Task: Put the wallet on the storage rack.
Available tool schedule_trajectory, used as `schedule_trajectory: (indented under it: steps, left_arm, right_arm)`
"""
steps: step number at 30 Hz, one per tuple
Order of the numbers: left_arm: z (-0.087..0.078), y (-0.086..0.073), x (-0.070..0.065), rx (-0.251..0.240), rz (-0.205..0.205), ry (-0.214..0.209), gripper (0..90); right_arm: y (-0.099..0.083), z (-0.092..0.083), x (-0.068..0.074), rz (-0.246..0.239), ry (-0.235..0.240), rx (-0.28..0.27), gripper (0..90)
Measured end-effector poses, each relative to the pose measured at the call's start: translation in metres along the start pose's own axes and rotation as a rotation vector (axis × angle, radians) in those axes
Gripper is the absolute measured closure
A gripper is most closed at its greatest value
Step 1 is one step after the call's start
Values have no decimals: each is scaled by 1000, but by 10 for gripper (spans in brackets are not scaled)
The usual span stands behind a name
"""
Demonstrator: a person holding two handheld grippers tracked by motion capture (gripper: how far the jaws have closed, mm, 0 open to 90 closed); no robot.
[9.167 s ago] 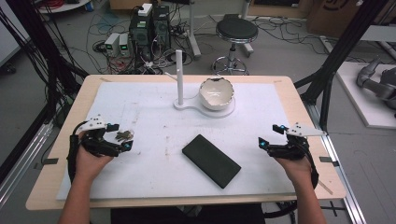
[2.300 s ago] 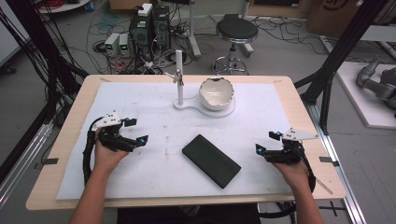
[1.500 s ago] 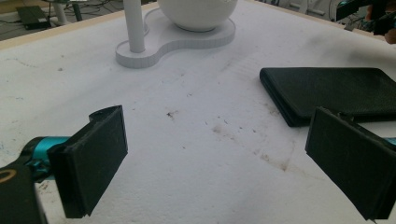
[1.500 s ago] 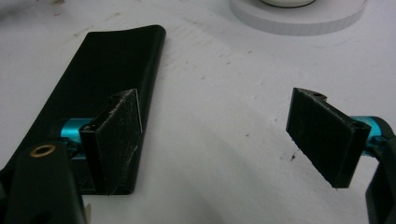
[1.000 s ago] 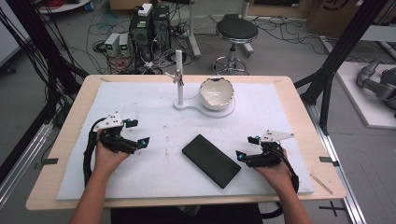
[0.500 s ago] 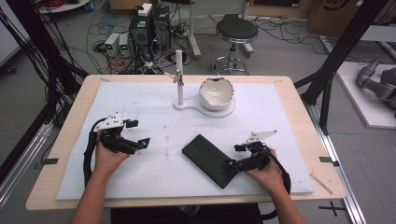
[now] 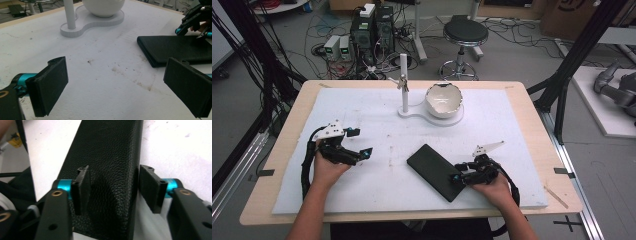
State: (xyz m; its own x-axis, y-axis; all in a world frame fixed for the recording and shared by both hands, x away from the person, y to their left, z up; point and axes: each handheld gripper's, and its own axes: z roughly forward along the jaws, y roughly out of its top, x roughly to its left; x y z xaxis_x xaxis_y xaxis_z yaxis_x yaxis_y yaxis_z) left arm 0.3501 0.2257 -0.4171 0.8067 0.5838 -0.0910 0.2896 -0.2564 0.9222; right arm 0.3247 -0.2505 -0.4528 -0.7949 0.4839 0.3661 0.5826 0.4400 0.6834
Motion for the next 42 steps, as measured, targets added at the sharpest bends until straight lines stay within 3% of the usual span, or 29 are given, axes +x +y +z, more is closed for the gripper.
schedule_trajectory:
  steps: [4,7,11,12,14,18,26,31,42]
  left_arm:
    - [1,0,-1,-5,0,-10,56]
    - [2,0,-1,-12,-5,-24,56]
    - [2,0,-1,-19,-12,-47,56]
    - [2,0,-1,-23,-14,-52,56]
    - [2,1,-1,-28,-25,-70,56]
    - [4,2,-4,-30,-22,-120,56]
    - [16,9,-15,-16,-8,-216,56]
    - [27,15,-23,-21,-43,-259,57]
    - [54,29,-46,13,5,-366,57]
  right_arm:
    - [-1,0,-1,16,8,-7,538]
    - [-1,-4,-3,26,13,-30,718]
    - [4,-6,2,5,-8,-16,823]
    - [7,-6,5,-23,-28,-9,837]
    - [8,-7,7,-34,-33,-9,839]
    - [16,-14,16,-115,-27,-57,847]
    - [31,-29,38,-283,-66,-107,854]
    - [38,-35,46,-337,-84,-128,855]
    - [50,-35,69,-460,-53,-159,856]
